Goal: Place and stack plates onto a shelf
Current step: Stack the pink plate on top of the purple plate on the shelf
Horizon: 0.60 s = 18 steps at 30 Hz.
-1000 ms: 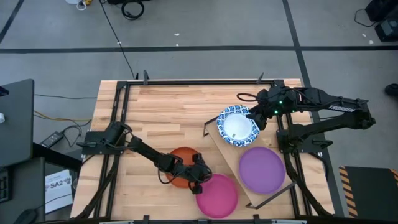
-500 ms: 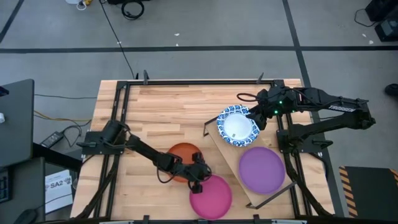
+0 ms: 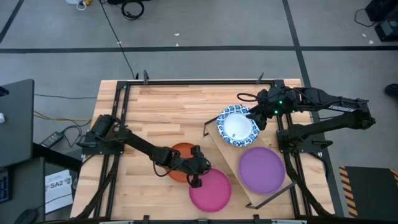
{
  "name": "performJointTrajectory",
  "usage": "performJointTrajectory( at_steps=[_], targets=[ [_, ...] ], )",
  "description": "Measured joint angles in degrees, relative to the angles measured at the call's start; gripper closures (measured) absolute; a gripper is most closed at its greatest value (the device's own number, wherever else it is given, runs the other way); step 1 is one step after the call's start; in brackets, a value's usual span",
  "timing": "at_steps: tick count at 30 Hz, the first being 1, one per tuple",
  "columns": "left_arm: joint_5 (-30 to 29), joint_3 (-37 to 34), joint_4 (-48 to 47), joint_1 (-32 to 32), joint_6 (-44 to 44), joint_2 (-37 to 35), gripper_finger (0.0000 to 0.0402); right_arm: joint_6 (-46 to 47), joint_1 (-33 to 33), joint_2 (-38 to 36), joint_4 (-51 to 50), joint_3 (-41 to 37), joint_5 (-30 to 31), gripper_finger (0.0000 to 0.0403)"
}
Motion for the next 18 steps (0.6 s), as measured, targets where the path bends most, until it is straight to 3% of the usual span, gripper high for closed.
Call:
performJointTrajectory(
  at_steps=[18],
  targets=[
    [-0.6,0.0,-18.7,2.9,0.0,-13.0,0.0377,0.0,0.1,0.0,0.0,0.0,-0.3,0.0236]
  ],
)
